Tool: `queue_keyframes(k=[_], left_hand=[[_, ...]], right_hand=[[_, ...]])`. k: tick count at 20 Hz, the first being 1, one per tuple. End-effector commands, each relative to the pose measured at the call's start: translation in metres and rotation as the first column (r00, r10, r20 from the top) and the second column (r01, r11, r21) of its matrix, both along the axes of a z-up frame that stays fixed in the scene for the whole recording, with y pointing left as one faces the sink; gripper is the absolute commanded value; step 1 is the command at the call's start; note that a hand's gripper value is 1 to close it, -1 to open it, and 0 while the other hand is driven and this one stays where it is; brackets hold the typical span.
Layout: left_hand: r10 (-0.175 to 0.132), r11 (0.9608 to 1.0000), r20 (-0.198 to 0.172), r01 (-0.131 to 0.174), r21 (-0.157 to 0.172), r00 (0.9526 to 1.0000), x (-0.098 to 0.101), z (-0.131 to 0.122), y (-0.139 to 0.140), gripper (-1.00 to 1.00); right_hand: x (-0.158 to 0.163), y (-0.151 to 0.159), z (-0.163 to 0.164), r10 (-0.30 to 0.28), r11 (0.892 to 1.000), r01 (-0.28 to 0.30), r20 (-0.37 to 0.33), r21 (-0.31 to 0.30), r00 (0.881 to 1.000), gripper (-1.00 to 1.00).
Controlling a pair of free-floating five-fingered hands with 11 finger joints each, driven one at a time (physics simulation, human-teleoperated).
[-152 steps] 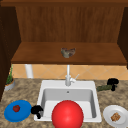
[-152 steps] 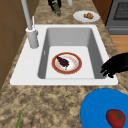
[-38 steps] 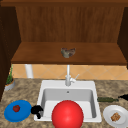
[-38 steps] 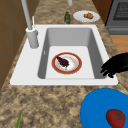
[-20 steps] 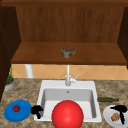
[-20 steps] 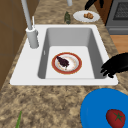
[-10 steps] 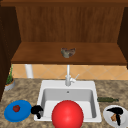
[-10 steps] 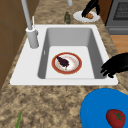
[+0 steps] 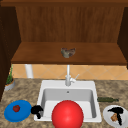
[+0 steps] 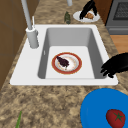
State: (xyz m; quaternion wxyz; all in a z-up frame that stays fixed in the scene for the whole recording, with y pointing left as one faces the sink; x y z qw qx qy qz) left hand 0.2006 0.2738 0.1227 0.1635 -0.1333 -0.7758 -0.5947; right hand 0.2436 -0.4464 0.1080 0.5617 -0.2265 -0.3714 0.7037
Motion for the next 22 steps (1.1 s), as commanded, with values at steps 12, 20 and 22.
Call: queue_keyframes(k=[12, 20, 22], left_hand=[[0.000, 1.0000, 0.000, 0.000, 0.000, 1.0000, 0.000, 0.000, 0.000, 0.00], [0.000, 1.0000, 0.000, 0.000, 0.000, 1.0000, 0.000, 0.000, 0.000, 0.00], [0.000, 1.0000, 0.000, 0.000, 0.000, 1.0000, 0.000, 0.000, 0.000, 0.00]], right_hand=[[0.016, 0.009, -0.010, 0.008, 1.000, -0.004, 0.197, -0.023, 0.980, 1.00], [0.020, 0.028, 0.031, -0.068, 0.997, 0.062, 0.188, 0.037, 0.980, 1.00], [0.016, 0.040, 0.045, -0.053, 0.999, 0.052, 0.187, 0.015, 0.981, 1.00]])
